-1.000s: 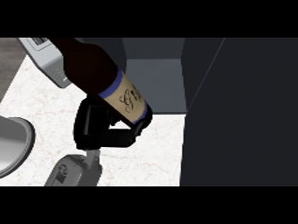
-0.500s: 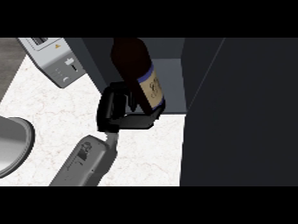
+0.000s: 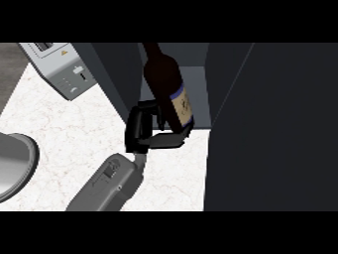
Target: Pick up the wine, place it into the cabinet and close the cabinet
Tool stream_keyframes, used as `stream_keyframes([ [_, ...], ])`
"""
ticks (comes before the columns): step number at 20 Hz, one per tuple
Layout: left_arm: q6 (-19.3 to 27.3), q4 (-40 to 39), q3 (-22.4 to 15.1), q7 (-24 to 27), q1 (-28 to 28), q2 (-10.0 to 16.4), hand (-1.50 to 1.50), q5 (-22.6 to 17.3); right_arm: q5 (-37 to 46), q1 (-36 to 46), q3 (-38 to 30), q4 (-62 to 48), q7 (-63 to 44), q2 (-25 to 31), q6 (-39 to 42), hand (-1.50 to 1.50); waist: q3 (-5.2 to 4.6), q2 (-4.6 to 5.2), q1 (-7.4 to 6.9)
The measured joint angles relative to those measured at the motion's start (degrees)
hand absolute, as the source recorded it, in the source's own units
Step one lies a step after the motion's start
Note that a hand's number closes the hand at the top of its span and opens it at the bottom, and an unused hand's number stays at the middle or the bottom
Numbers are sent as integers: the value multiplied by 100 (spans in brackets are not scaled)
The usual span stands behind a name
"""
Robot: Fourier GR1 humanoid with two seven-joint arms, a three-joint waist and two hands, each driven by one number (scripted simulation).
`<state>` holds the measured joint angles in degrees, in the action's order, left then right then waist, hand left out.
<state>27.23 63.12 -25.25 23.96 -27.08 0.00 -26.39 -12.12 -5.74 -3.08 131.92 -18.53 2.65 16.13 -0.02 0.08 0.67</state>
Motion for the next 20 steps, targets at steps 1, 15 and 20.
stream_keyframes([
  [1,34,-185,-15,73,-112,0,150,-121,68,79,67,6,-62,-35,-73,-150,1,2,3],
  [15,-604,-1763,202,1114,-448,0,150,-1173,157,-1,192,36,-16,-96,-76,-150,-1,7,16],
  [20,-838,-2191,117,1347,-738,0,150,-1723,-229,-37,-123,46,-82,70,46,-150,-1,8,36],
])
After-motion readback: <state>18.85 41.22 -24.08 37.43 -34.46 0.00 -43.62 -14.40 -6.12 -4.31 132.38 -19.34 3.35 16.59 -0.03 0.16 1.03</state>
